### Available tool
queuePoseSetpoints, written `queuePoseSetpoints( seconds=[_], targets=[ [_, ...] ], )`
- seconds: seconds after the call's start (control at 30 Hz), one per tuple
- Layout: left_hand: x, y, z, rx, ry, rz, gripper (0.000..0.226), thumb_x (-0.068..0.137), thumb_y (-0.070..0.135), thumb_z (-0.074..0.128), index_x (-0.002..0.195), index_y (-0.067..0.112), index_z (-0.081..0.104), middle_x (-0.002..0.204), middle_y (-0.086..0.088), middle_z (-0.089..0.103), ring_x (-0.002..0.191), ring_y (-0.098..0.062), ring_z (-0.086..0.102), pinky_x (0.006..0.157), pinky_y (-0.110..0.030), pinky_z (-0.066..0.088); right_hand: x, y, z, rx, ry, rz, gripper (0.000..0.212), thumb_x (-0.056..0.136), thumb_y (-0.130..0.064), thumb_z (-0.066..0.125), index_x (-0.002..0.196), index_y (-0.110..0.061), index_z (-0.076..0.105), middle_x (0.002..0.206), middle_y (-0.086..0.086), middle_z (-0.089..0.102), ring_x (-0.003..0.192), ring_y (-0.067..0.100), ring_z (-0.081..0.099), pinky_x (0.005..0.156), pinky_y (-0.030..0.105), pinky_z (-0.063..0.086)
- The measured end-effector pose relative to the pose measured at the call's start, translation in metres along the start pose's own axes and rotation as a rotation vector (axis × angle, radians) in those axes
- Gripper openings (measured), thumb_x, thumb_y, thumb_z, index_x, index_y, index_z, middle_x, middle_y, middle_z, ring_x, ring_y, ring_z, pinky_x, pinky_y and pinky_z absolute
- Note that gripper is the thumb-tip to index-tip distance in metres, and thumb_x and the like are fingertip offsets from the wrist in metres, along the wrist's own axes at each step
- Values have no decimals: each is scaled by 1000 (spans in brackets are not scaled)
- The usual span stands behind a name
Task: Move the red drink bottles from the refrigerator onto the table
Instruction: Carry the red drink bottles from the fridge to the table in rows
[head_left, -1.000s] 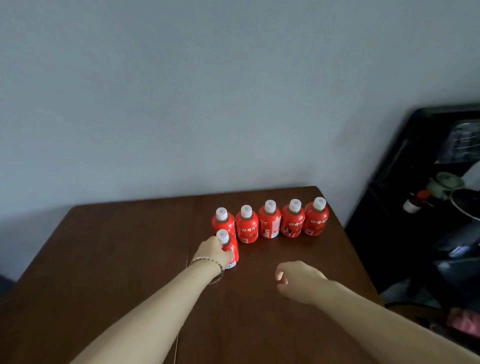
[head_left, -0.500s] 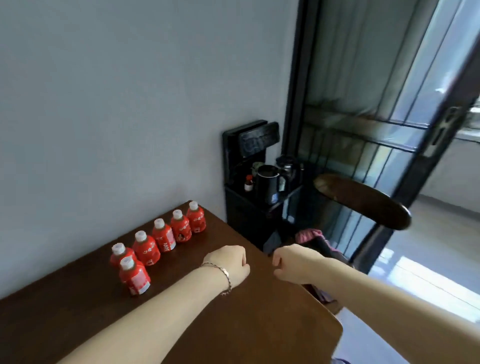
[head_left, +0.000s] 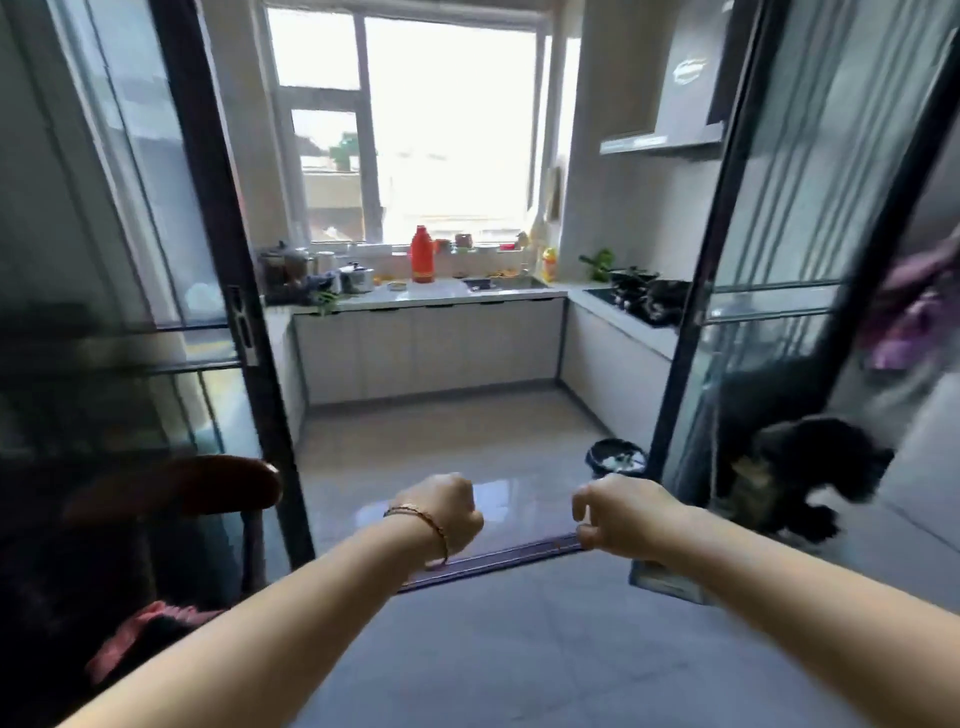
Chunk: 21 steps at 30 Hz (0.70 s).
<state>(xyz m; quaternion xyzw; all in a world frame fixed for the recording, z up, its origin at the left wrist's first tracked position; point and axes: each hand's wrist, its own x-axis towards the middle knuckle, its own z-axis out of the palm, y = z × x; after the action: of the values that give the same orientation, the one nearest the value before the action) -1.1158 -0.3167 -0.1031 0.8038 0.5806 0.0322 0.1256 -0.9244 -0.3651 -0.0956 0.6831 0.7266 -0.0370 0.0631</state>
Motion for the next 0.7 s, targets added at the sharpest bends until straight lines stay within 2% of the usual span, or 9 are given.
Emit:
queuePoseSetpoints(
  seconds=[0.07,0.23,0.4,0.5,0.57,0.7],
  targets=[
    [42,78,6,11,14,100,28,89,27,46,107,14,64,117,-7,64,107,-27,59,84,-29,47,-12,85,-10,-37,45,118,24,90,-25,49,106,-17,65,117,6,65,109,26,59,84,30,48],
    [134,270,11,20,36,317,28,91,25,46,108,13,64,117,-6,63,108,-26,59,84,-30,47,-39,276,-47,-37,95,402,25,92,-24,47,109,-16,63,116,5,64,108,27,59,81,32,47],
    [216,424,3,115,50,542,30,96,21,39,112,13,63,118,-5,62,110,-25,58,88,-35,50,-50,424,-75,-100,111,628,26,90,-17,46,107,-12,65,111,6,66,102,29,62,71,28,41],
    [270,496,-1,49,93,620,21,91,22,42,82,16,60,90,-4,62,85,-23,59,69,-29,46,-49,497,-90,-155,140,715,25,91,-17,45,106,-12,64,110,7,66,102,29,61,72,30,42],
    [306,543,-2,33,120,685,22,90,24,43,71,17,52,81,-1,57,77,-22,55,64,-27,42,-44,541,-101,-167,180,780,25,92,-19,44,107,-12,64,110,7,65,101,30,61,74,30,44],
    [369,640,-8,-33,167,833,21,92,27,42,88,16,59,93,-3,63,87,-23,60,67,-27,43,-26,623,-123,-138,270,927,23,93,-22,44,99,-11,63,103,5,66,91,27,61,71,31,44]
  ],
)
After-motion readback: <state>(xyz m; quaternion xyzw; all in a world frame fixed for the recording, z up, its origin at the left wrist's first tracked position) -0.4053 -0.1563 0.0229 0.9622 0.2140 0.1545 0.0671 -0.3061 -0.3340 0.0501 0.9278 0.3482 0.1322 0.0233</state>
